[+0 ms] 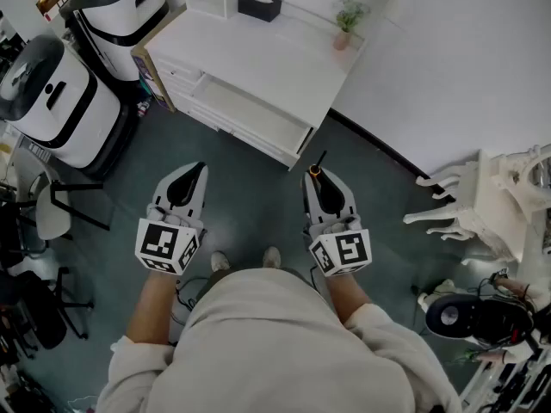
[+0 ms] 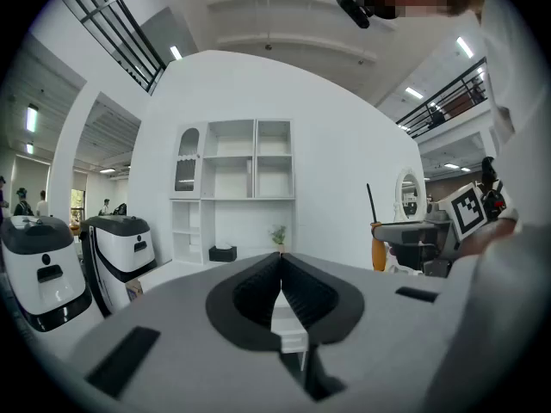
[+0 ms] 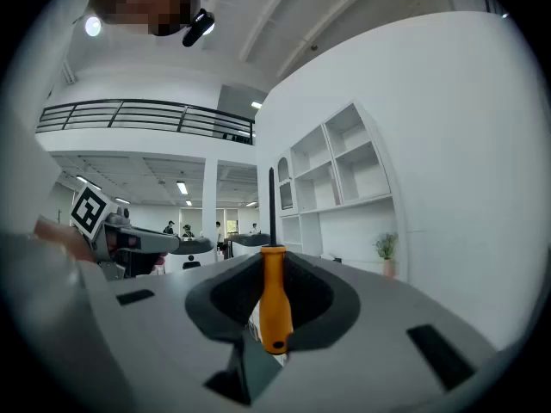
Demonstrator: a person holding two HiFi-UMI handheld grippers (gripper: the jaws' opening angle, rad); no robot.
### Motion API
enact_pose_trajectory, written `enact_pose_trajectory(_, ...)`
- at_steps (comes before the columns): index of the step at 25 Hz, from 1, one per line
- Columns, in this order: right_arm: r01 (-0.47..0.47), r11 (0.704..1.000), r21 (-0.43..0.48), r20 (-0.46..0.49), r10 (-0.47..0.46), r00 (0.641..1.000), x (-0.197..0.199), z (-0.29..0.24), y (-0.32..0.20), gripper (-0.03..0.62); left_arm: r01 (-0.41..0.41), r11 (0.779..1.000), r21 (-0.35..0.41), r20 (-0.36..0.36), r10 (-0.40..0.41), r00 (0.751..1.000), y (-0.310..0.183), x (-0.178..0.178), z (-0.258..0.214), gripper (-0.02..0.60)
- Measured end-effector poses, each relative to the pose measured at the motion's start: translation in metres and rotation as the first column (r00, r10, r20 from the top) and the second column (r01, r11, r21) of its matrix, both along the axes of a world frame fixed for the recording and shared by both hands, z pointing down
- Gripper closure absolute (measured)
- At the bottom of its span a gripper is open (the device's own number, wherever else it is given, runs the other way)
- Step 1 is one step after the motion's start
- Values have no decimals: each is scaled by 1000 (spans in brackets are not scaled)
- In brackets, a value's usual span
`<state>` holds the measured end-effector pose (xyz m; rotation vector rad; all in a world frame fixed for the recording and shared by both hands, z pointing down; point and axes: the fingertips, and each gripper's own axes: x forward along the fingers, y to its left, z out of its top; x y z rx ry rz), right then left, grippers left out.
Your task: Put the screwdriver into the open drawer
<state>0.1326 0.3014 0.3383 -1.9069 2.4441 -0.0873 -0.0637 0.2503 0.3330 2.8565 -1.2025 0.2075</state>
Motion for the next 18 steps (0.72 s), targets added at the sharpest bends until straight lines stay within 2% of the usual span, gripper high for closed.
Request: enact_pose_trajectory(18,34,999,15,-15,-33,999,1,-1,-7,517,20,1000,-9,3,-20,1000,-4,5,3,577)
